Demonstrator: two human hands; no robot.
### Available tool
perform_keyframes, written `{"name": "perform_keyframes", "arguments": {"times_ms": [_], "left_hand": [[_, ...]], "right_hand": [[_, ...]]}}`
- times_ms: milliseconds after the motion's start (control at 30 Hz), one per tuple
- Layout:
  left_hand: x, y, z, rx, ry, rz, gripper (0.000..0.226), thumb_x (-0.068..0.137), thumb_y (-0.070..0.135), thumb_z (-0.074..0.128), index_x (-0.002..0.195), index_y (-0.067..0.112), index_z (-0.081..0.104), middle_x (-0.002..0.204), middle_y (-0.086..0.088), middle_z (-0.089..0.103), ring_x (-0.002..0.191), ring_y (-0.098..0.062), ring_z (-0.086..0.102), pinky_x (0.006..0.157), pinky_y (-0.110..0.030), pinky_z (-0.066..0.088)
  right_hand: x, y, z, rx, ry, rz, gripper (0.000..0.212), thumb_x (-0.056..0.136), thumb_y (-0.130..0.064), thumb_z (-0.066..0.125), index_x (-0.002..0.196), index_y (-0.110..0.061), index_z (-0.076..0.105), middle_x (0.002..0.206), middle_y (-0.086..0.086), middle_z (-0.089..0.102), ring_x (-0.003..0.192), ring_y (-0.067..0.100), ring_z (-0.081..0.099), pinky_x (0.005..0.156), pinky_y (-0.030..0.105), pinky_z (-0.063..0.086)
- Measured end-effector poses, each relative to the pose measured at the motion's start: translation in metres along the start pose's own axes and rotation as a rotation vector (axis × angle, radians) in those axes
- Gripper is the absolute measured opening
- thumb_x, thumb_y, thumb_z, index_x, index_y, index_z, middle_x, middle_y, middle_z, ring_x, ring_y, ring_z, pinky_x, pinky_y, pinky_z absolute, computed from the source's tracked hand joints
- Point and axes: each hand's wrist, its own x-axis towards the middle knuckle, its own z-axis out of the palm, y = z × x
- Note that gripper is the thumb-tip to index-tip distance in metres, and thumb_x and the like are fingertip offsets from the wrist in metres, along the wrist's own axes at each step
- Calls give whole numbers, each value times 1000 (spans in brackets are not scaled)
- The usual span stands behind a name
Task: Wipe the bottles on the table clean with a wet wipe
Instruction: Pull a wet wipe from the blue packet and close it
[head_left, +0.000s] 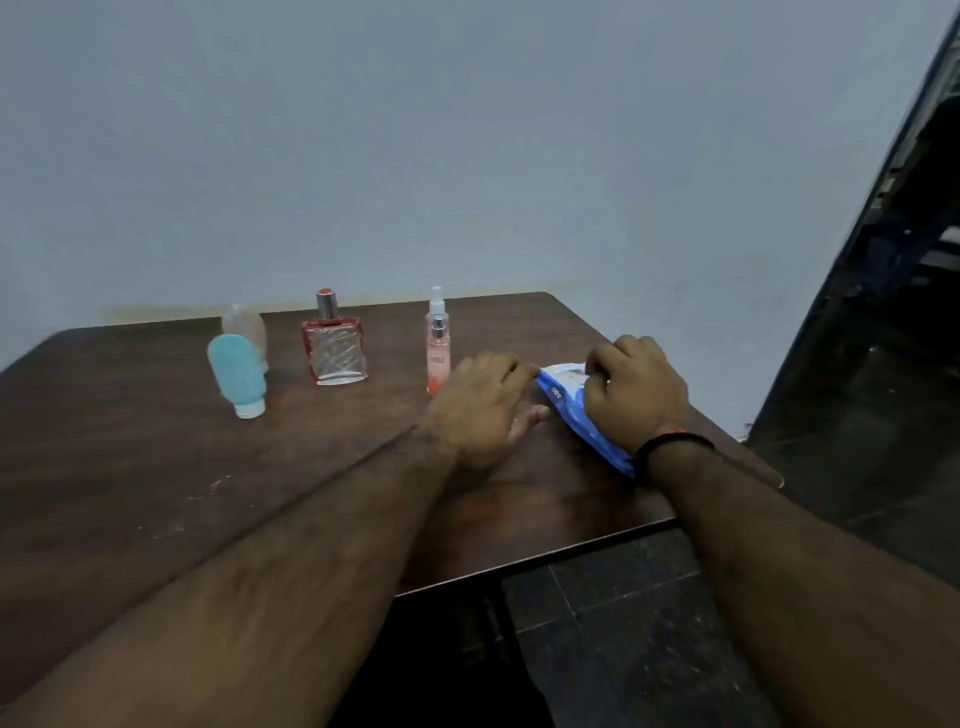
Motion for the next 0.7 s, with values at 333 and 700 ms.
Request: {"name": "perform_keyframes", "arguments": {"times_ms": [333,700], "left_hand": [[41,45,43,-218,24,-15,29,91,46,57,111,27,67,137,-6,54,124,-25,48,99,-39,35],[61,53,38,-290,99,-165,33,88,26,64,116,13,55,110,-4,67,99,-28,60,87,-36,42]], "right_hand": [[-15,49,0,-83,-79,153,16,85,-18,53,81,-12,67,85,3,58,94,25,50,62,30,34],[-15,72,14,44,-9,76,47,76,-38,33,73,-17,75,79,3,61,85,28,53,59,33,47]]}}
